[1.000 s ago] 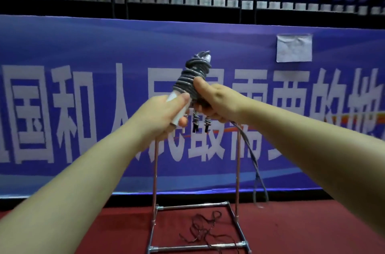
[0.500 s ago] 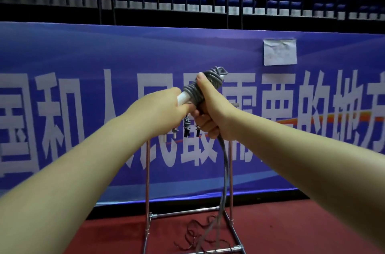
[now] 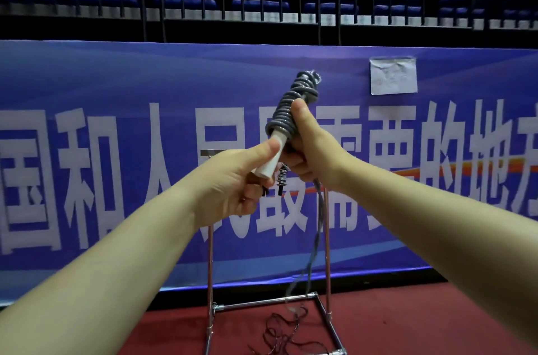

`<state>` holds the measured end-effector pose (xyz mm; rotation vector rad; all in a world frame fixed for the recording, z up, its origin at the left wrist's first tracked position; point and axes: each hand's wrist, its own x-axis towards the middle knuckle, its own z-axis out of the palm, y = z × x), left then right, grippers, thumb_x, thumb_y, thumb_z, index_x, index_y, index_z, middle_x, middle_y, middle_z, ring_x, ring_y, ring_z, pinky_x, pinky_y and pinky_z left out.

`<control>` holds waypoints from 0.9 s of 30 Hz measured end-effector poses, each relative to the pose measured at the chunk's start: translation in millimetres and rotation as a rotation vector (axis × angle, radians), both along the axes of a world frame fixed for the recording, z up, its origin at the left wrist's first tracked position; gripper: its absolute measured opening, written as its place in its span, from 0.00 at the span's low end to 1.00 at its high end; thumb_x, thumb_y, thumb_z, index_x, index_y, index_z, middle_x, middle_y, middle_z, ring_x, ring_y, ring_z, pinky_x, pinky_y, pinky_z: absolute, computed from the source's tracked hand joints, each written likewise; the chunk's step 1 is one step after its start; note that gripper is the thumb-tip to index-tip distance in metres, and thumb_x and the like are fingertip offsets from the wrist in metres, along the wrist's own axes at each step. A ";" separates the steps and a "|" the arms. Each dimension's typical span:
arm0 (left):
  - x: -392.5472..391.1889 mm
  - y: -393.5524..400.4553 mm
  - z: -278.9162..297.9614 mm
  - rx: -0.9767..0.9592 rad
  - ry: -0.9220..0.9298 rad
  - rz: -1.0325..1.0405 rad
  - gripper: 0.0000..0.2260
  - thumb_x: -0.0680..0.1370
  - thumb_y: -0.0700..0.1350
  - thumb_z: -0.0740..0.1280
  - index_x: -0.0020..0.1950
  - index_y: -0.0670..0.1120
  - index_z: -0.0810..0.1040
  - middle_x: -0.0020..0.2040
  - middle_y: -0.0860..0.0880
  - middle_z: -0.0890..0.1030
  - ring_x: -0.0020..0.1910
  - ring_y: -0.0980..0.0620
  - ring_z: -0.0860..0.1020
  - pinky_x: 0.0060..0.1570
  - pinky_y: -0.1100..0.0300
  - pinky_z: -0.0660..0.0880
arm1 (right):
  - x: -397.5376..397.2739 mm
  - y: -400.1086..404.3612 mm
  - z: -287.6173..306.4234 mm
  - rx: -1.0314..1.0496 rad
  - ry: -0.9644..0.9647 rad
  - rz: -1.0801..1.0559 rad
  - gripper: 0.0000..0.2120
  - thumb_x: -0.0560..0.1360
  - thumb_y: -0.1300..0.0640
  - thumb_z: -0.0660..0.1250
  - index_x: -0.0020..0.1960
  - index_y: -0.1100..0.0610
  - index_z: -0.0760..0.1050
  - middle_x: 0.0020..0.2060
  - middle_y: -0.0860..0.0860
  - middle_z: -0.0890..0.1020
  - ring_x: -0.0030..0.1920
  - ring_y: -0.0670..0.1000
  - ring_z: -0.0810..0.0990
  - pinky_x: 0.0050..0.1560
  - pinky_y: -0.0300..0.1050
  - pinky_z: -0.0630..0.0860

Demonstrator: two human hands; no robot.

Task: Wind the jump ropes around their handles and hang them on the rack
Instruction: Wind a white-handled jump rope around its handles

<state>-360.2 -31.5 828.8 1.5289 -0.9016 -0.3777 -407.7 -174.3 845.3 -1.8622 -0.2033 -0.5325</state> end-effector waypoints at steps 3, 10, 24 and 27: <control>4.1 -0.8 0.0 0.042 -0.101 0.139 0.24 0.64 0.63 0.65 0.48 0.45 0.77 0.30 0.52 0.75 0.29 0.57 0.67 0.32 0.63 0.70 | 1.6 0.3 0.2 -0.064 0.022 -0.068 0.29 0.77 0.34 0.43 0.30 0.51 0.67 0.19 0.43 0.69 0.19 0.41 0.65 0.23 0.34 0.61; 19.5 1.6 3.1 0.226 -0.554 0.367 0.16 0.74 0.60 0.65 0.45 0.47 0.77 0.34 0.51 0.77 0.28 0.57 0.71 0.31 0.62 0.70 | 10.8 7.7 4.2 -0.183 0.093 -0.193 0.31 0.75 0.30 0.47 0.32 0.53 0.70 0.19 0.44 0.67 0.23 0.45 0.63 0.28 0.39 0.60; 21.3 8.5 30.6 0.185 -0.496 0.179 0.14 0.77 0.57 0.61 0.51 0.48 0.77 0.42 0.51 0.83 0.37 0.55 0.82 0.40 0.59 0.79 | 4.0 -3.3 24.1 -0.281 -0.079 -0.103 0.23 0.81 0.43 0.48 0.34 0.53 0.67 0.18 0.43 0.66 0.19 0.41 0.63 0.23 0.31 0.60; 14.0 2.8 25.9 0.140 -0.271 -0.026 0.19 0.76 0.59 0.57 0.56 0.48 0.76 0.44 0.50 0.84 0.43 0.52 0.83 0.44 0.57 0.78 | -2.8 -13.2 26.7 -0.211 -0.072 -0.024 0.24 0.82 0.45 0.47 0.32 0.55 0.64 0.19 0.42 0.63 0.19 0.41 0.59 0.21 0.31 0.58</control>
